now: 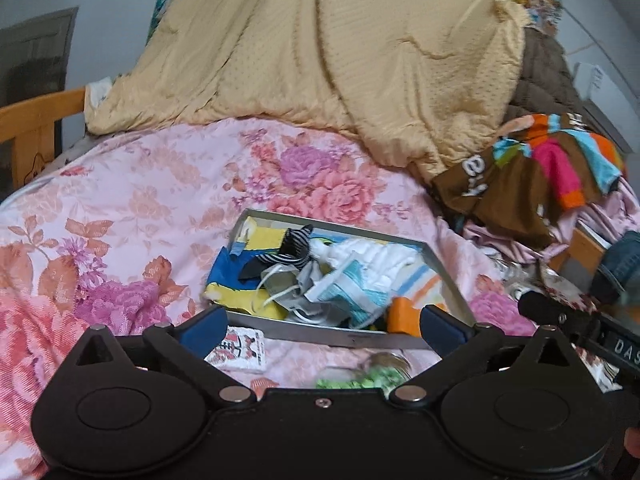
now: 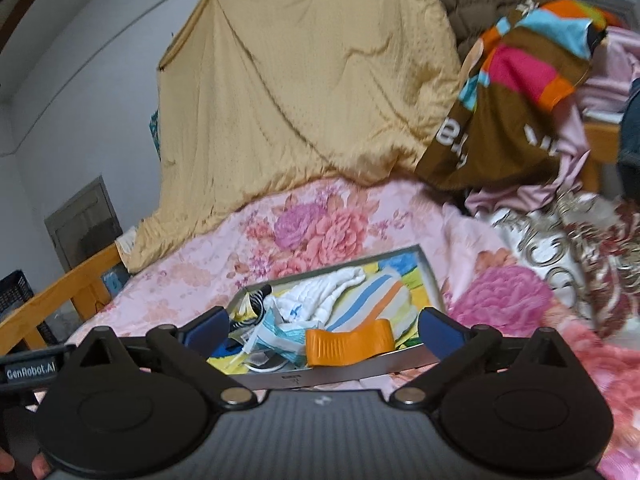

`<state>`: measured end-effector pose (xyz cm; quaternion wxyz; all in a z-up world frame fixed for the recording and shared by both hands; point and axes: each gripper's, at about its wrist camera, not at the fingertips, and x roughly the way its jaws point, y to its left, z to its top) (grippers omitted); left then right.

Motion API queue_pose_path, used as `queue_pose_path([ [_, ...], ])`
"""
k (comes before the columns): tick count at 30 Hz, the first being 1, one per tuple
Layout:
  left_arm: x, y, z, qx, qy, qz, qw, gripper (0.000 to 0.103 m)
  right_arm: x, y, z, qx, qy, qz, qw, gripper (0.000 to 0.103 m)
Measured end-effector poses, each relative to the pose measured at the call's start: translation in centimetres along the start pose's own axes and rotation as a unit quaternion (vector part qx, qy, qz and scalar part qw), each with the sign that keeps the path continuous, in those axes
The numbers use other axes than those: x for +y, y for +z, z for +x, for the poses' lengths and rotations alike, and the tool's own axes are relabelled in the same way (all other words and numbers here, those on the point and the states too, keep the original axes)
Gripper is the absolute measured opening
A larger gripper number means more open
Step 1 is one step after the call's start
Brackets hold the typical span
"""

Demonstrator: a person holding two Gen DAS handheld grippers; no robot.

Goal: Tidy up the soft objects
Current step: 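Withdraw both tools from the tray back toward the pile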

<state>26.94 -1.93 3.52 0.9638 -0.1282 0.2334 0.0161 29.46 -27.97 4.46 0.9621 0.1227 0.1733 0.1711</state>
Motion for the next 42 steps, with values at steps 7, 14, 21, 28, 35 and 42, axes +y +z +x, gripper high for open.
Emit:
queue_pose_path([
  [7,-0.5,-1.5,-3.7,-0.015,-0.015,0.018,0.9996,0.102,1.1,-2.1,-4.5,-0.021,-0.018,-0.007,1.000,0.103],
  [14,0.1,-4.1,-6.5,-0.026,-0.023,0.023,0.9991,0.102,2.4,-4.7,-7.3,0.003,-0.030,-0.020,0.999,0.103],
  [21,1.7,-7.1,-8.4,-0.021,-0.018,0.024,0.9993,0.102,4.0,-6.4,-8.9,0.022,-0.046,-0.044,0.998,0.103],
  [28,3.6,-9.2,-9.7,-0.012,-0.006,0.027,0.9995,0.102,6.3,-8.1,-9.3,0.057,-0.033,-0.082,0.994,0.103],
  [35,5.3,-10.7,-10.5,-0.008,0.013,0.039,0.9991,0.102,9.2,-9.7,-8.6,0.084,-0.025,-0.144,0.986,0.103],
  [42,6.7,-11.2,-10.5,-0.005,0.024,0.040,0.9989,0.102,10.9,-11.0,-7.4,0.107,-0.022,-0.182,0.977,0.103],
])
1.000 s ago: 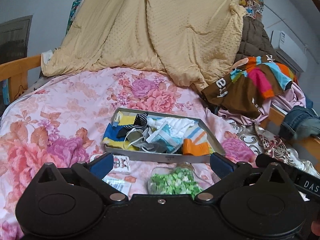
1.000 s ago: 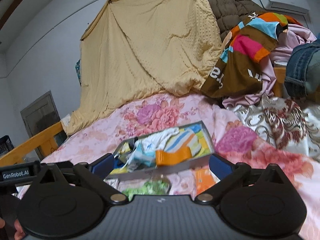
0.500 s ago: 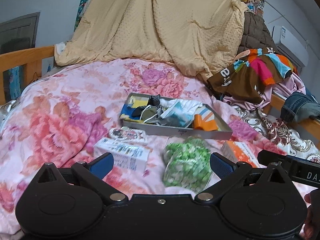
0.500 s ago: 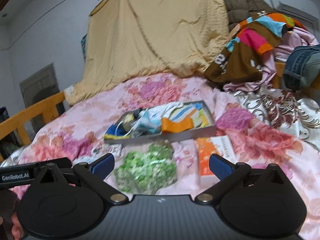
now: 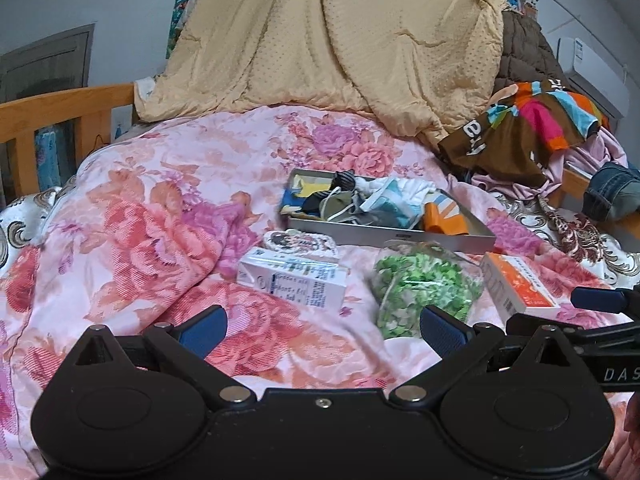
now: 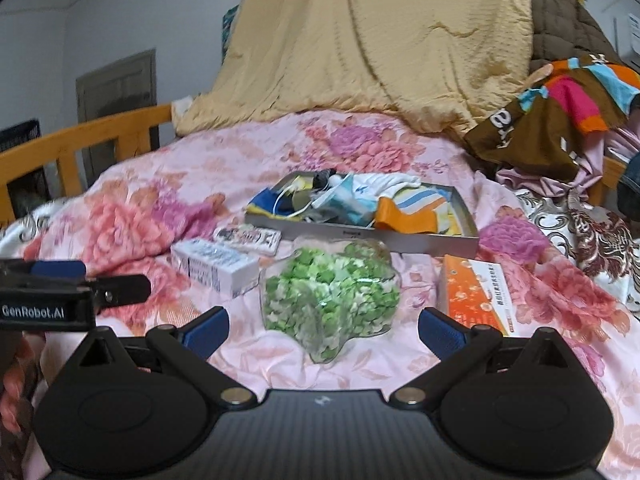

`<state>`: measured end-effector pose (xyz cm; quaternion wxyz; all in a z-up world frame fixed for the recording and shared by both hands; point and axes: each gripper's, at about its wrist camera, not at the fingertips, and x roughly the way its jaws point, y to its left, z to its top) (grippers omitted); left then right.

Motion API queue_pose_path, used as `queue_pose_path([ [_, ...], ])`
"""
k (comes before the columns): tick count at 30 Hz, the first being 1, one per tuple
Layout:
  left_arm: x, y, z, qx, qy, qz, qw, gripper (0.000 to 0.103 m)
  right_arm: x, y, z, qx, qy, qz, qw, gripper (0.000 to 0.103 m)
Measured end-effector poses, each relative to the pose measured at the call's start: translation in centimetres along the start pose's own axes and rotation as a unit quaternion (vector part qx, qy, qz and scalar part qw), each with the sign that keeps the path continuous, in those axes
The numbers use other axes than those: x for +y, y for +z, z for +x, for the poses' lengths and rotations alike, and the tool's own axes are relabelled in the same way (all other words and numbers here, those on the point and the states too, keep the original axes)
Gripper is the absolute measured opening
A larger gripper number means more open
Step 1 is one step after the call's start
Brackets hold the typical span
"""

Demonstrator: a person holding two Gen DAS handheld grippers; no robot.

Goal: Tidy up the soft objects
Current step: 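Withdraw both tools from the tray back toward the pile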

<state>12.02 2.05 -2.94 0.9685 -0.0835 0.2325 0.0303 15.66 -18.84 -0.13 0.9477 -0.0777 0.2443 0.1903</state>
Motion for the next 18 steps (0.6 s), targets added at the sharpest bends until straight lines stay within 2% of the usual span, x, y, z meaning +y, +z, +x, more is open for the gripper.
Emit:
queue_pose_path([
  [18,2.2,-0.5,1.5,0.017,0.023,-0.017,0.9994,0.102,-0.1,0.1,1.4,0.002,0.025,0.016,1.000,0.103],
])
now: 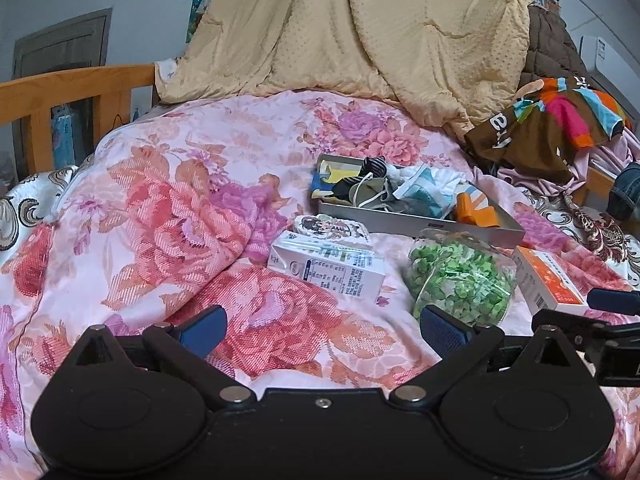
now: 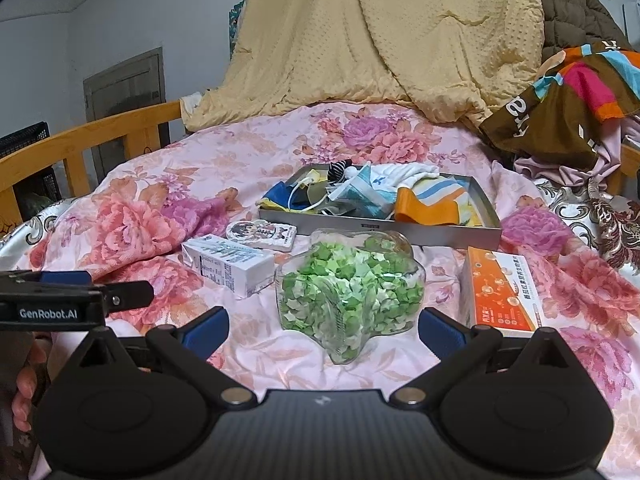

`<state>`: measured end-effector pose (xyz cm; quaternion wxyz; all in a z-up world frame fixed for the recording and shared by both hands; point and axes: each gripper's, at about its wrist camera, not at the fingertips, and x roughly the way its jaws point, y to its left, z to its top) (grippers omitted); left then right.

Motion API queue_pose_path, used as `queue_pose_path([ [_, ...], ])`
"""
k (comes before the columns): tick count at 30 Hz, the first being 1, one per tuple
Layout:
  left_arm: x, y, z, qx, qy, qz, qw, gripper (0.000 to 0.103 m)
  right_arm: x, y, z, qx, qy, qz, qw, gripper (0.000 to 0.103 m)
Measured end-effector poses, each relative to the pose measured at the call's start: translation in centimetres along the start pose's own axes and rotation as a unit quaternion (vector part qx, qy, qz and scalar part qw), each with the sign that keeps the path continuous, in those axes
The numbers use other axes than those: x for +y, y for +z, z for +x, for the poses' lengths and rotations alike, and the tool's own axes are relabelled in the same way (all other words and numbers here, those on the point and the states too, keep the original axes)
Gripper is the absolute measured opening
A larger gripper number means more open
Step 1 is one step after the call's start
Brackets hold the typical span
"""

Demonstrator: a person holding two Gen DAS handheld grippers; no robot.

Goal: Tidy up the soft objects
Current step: 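Withdraw both tools from the tray back toward the pile, then grasp the cartoon-printed packet beside the tray with the left tool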

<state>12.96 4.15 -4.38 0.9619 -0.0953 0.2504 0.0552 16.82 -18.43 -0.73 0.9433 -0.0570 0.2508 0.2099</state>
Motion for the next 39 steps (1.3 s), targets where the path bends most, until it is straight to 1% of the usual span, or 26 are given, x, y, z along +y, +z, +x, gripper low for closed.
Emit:
queue_pose_path([
  [8,-0.1,0.2,0.3,0.007,0.012,-0.002,0.9999,0.102,0.3,0.4,0.0,-0.012,0.013,-0.003,1.000,0.103],
  [15,-1.2,0.6,-0.2,0.011,0.023,0.000,0.9997,0.102,-0.3,0.6,-0.3,-0.020,0.024,0.014,0.999,0.103],
  [23,-1.6,1.5,0.0,0.018,0.038,-0.033,0.9986,0.102,-1.0,0.9,0.0,-0.025,0.021,0.016,0.999,0.103],
  [27,-1.6,3.0,1.0,0.023,0.032,-0.036,0.9986,0.102,-1.3,1.2,0.7,-0.024,0.023,0.024,0.999,0.103],
  [32,-1.2,3.4,2.2,0.020,0.033,-0.054,0.9978,0.102,-1.0,1.3,1.5,-0.021,0.026,0.006,0.999,0.103],
  [36,-0.7,3.3,2.8,0.013,0.023,-0.027,0.9993,0.102,-0.2,2.3,2.2,-0.033,0.025,-0.011,0.999,0.103],
  [39,0.6,3.5,3.7,0.012,0.018,-0.031,0.9993,0.102,0.0,2.8,2.7,-0.042,0.025,-0.020,0.999,0.103],
])
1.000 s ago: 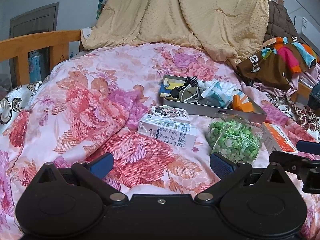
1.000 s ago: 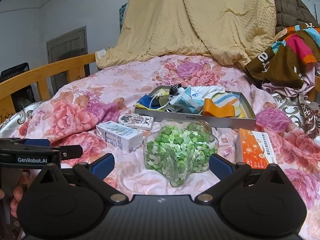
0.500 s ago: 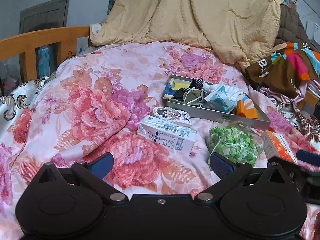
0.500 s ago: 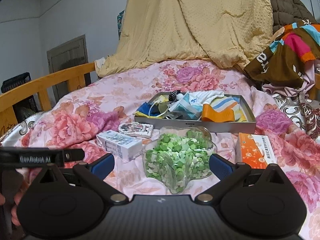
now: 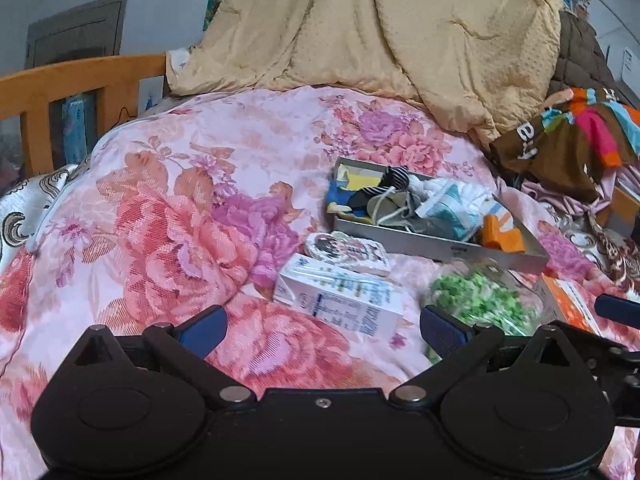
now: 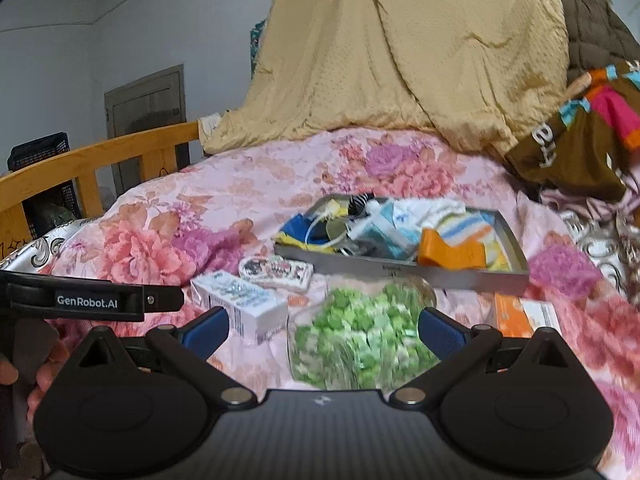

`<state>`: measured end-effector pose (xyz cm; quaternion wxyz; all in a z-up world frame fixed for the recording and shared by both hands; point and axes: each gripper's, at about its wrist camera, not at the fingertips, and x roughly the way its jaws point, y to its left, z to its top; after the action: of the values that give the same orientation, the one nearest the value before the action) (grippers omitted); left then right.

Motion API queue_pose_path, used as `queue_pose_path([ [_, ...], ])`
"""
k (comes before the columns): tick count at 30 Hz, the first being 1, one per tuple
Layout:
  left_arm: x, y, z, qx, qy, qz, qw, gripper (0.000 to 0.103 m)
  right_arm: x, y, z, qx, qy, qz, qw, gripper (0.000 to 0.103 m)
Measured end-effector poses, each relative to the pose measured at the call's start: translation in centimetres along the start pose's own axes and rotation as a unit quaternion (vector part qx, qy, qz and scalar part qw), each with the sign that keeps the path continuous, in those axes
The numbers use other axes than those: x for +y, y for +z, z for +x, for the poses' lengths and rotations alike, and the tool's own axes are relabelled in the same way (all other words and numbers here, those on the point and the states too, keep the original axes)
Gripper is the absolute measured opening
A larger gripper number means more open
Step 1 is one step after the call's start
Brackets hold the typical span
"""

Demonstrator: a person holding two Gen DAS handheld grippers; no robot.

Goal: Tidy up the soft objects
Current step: 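Grasp the cartoon-printed packet beside the tray with the left tool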

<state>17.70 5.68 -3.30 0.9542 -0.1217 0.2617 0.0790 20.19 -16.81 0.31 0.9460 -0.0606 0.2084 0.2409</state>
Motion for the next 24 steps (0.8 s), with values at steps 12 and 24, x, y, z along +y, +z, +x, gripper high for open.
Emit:
queue_pose_path([
  [12,2.7,2.3,4.4,-0.004,-0.052,0.035,0.9980,0.102,-1.2,1.6,6.4,-0.020,0.017,0.003,1.000,0.103],
  [24,4.6,4.6,10.6,-0.006,-0.109,0.059,0.9923,0.102,-2.0,3.3,12.0,-0.053,0.074,0.016,0.996,0.103],
])
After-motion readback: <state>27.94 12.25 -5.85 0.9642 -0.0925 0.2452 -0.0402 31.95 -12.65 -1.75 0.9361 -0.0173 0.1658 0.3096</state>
